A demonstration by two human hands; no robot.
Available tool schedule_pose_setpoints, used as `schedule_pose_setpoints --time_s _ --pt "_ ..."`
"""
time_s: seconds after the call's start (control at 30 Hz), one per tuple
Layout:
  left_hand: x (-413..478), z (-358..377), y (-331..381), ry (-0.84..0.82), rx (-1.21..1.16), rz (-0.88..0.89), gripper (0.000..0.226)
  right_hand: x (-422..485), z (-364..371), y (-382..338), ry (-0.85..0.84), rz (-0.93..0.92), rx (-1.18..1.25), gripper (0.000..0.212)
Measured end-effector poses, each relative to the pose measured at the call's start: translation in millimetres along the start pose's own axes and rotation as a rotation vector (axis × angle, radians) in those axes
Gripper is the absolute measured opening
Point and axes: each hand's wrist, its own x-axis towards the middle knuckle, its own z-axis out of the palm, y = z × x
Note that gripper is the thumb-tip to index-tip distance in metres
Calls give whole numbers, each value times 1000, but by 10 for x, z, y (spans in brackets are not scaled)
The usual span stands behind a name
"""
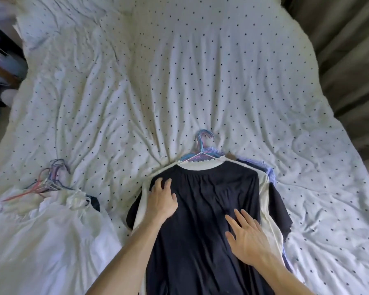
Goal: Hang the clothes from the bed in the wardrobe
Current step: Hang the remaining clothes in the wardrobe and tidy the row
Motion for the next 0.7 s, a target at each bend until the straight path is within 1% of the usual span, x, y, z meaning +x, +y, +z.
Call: schedule_pose_setpoints --time_s 0.1,0.17,0.27,0.33,0.4,0.47,0.5,0.53,0.6,0.7 --pt "465 107 7 145 22 27 52 241 320 127 -84 54 -94 69" --pt "697 165 -10 151 45 27 46 322 508 198 -112 80 -101 75" --pt "913 221 -64 160 105 80 37 370 703 246 -120 106 -107 74" --pt "972 198 -61 114 81 112 33 404 740 241 -115 89 -114 74" --pt "945 136 -21 52 -35 88 36 432 692 217 -138 66 -120 74" --pt "808 35 21 4 -96 59 38 411 570 164 -173 96 -88 73" --pt "719 -25 38 -6 -111 58 33 383 484 124 -165 107 -49 71" --pt "622 -92 54 -10 -135 61 29 334 381 84 -143 121 4 67" --pt "387 -247 117 -31 -208 100 28 183 166 52 -62 173 143 63" --pt "-89 -544 316 -96 -220 251 18 -202 -190 109 193 283 388 66"
